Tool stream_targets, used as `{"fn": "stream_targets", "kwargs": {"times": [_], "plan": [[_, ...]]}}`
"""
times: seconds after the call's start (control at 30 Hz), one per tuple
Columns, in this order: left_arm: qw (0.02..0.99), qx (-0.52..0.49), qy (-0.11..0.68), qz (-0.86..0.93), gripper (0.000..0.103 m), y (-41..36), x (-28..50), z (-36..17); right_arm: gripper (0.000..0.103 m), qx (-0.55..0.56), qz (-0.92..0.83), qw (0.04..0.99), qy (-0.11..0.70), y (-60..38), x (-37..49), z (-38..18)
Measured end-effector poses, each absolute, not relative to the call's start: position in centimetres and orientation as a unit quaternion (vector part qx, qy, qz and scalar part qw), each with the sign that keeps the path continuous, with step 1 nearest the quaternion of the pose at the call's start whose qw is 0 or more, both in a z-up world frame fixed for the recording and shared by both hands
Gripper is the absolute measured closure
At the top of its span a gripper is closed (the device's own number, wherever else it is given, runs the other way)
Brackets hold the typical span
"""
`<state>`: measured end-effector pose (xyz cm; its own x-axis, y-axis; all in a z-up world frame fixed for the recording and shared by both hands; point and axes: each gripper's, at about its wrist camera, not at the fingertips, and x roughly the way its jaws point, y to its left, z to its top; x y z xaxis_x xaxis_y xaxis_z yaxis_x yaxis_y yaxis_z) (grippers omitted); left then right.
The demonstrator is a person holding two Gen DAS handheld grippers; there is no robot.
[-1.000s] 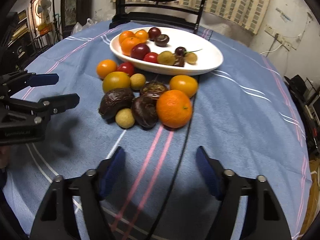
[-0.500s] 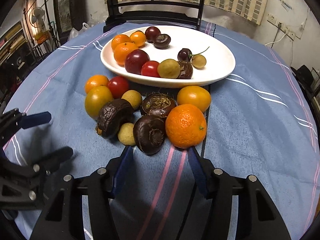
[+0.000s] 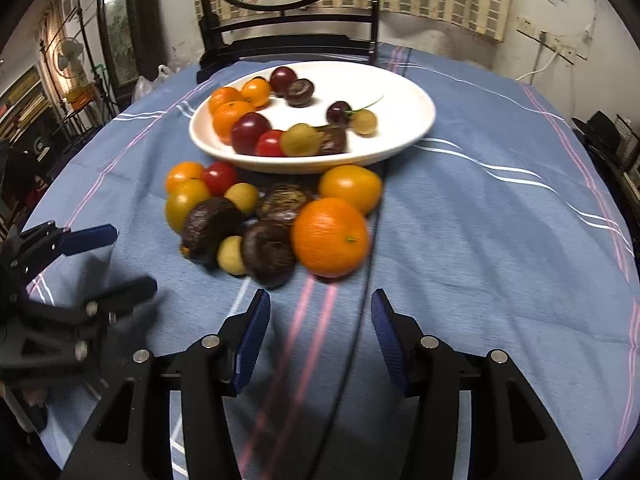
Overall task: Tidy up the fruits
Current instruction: 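Grasp a mandarin with the right tool while the left tool grasps a yellow-green fruit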
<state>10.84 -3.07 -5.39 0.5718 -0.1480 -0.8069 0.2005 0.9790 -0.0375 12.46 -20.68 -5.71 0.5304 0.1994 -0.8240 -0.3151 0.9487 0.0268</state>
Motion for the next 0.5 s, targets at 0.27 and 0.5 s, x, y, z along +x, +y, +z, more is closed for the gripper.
{"fn": "stream_targets", "kwargs": {"times": [0.27,0.5], "plan": [[0.877,0.035,0.47,-0.096,0.043,-3.8,13.9,-5.9,0.05,-0.054,0.147,0.877,0.453,-21.5,12.1,-5.7],[0.869,0.027,0.484,-0.105,0.058,-5.4,16.4,-5.9,0.05,-0.053,0.146,0.879,0.451,-21.8,12.2,-5.7]]}}
